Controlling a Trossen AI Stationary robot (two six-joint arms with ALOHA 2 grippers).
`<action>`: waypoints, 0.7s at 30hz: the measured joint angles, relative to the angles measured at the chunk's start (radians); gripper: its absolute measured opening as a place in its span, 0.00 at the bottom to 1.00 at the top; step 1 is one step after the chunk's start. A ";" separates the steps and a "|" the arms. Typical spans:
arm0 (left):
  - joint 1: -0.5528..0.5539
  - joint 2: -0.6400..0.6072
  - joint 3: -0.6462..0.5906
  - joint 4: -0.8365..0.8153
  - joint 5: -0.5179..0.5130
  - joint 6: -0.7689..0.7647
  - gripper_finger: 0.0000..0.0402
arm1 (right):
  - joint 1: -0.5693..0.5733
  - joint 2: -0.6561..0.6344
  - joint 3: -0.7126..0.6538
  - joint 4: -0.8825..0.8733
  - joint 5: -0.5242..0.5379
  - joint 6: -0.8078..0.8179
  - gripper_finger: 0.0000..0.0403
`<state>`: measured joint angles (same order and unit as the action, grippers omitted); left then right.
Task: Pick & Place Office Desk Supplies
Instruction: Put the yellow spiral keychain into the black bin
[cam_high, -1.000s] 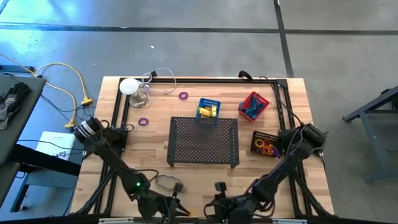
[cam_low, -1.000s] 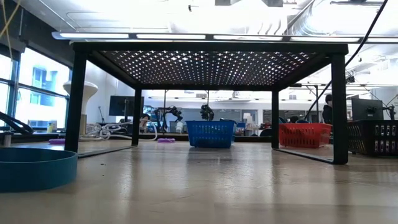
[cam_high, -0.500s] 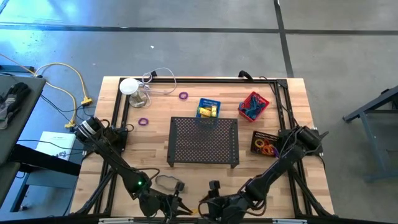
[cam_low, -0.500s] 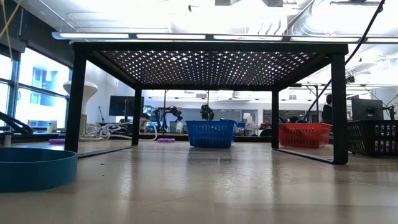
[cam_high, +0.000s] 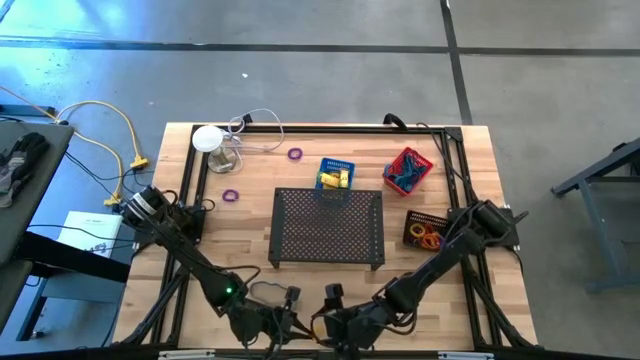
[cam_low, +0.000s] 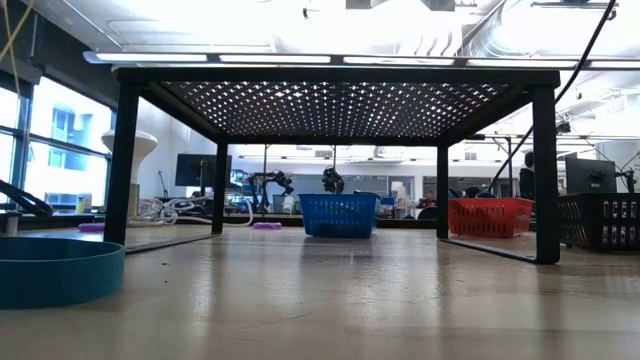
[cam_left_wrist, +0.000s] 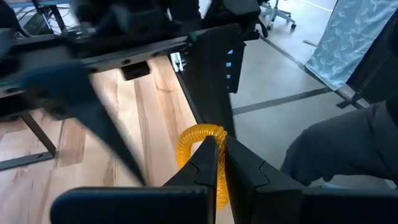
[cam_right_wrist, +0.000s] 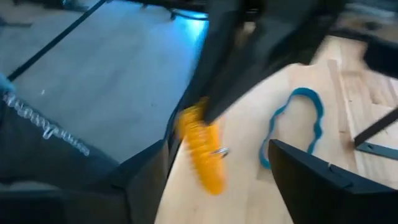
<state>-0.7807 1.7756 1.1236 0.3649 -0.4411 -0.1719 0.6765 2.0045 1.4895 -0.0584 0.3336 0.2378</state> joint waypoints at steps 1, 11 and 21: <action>0.000 0.000 0.000 0.000 0.000 0.000 0.01 | 0.003 0.000 0.000 -0.004 -0.001 -0.011 0.63; 0.013 0.000 0.000 0.000 0.000 0.023 0.02 | 0.002 -0.001 0.000 -0.032 -0.003 -0.026 0.22; 0.012 0.002 0.000 0.022 0.000 0.074 0.13 | 0.030 -0.001 0.000 -0.056 0.003 -0.048 0.05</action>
<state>-0.7686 1.7775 1.1236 0.3874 -0.4416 -0.0978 0.7061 2.0037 1.4895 -0.1147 0.3371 0.1898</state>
